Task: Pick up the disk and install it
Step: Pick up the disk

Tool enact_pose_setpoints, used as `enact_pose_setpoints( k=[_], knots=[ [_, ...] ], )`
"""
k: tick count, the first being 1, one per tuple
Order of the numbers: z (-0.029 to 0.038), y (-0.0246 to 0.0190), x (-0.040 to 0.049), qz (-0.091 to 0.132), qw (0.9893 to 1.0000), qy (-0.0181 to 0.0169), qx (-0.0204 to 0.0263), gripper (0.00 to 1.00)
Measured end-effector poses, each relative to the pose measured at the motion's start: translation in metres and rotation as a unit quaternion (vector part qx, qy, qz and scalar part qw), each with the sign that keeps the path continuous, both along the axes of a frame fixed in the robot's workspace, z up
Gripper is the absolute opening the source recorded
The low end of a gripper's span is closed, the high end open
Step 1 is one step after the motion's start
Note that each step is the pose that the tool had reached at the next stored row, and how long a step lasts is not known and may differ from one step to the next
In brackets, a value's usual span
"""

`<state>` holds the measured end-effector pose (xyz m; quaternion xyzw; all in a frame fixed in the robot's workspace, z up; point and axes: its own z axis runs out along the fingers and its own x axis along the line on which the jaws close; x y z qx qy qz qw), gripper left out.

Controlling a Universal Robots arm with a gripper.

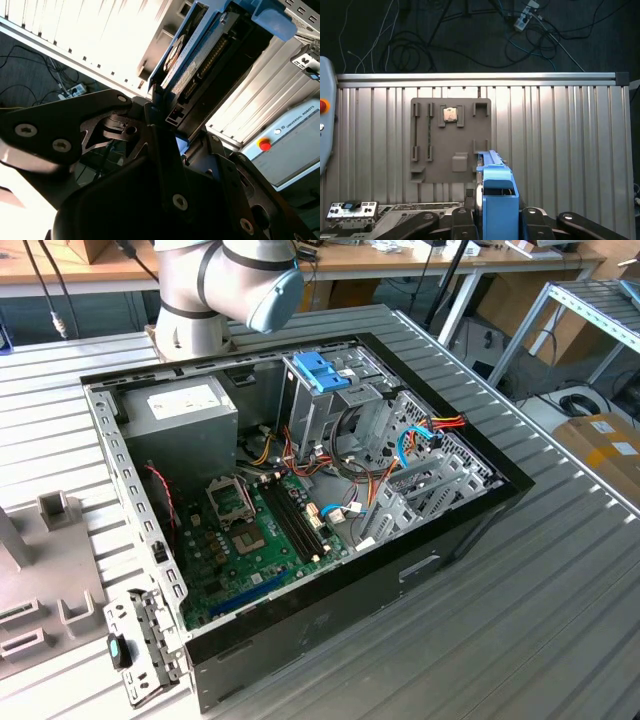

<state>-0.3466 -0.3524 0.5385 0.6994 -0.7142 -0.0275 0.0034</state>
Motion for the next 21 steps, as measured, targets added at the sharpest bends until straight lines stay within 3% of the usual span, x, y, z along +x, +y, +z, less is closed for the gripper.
enact_pose_setpoints(
  k=[21],
  knots=[
    [-0.0001, 0.0000, 0.0219, 0.000, 1.0000, 0.0000, 0.0000, 0.37]
  ],
)
